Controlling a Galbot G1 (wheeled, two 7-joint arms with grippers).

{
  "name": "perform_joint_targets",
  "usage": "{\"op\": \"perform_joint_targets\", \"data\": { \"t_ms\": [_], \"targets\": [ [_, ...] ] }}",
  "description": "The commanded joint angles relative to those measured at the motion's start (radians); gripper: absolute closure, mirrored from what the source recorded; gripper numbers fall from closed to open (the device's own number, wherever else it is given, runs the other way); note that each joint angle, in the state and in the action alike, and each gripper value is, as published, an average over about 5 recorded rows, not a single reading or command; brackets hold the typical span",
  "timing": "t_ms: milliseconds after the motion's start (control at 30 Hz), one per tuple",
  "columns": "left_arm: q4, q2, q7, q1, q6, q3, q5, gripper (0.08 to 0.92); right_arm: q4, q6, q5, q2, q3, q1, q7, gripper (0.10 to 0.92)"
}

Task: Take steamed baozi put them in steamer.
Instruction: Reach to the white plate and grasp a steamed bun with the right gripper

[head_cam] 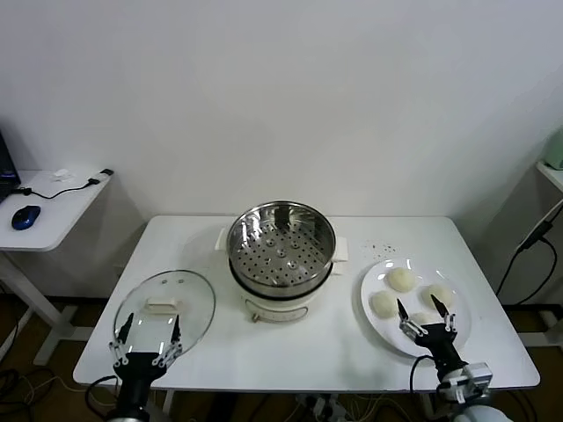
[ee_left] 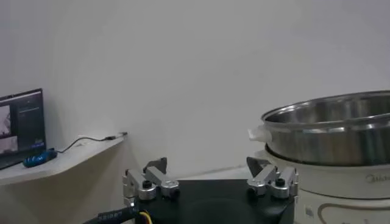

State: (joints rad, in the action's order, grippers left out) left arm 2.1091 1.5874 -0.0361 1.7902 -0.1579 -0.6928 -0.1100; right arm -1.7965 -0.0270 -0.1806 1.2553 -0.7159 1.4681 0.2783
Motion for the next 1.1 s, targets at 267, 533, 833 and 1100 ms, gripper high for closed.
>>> {"op": "perform_joint_targets", "data": {
  "t_ms": [267,533,833,1100],
  "targets": [
    [0.011,-0.008,0.015,0.013,0.014,0.014,-0.009,0.177,0.072,-0.228,0.158,-0.514,0.113,-0.166,0.310,0.203],
    [0.002,-0.005,0.025,0.031,-0.005,0.039,-0.018,0.177,0.338,-0.206,0.224,-0.828,0.504,-0.600,0.604,0.203],
    [-0.018,-0.001,0.030,0.033,-0.015,0.035,-0.008,0.177,0.645,-0.112,0.309,-0.763,1.249,-1.360,0.792,0.203],
    [-0.024,-0.004,0.029,0.018,0.003,0.014,0.004,0.177,0.920,-0.023,0.320,-0.524,1.681,-1.696,0.850,0.203]
  ]
}}
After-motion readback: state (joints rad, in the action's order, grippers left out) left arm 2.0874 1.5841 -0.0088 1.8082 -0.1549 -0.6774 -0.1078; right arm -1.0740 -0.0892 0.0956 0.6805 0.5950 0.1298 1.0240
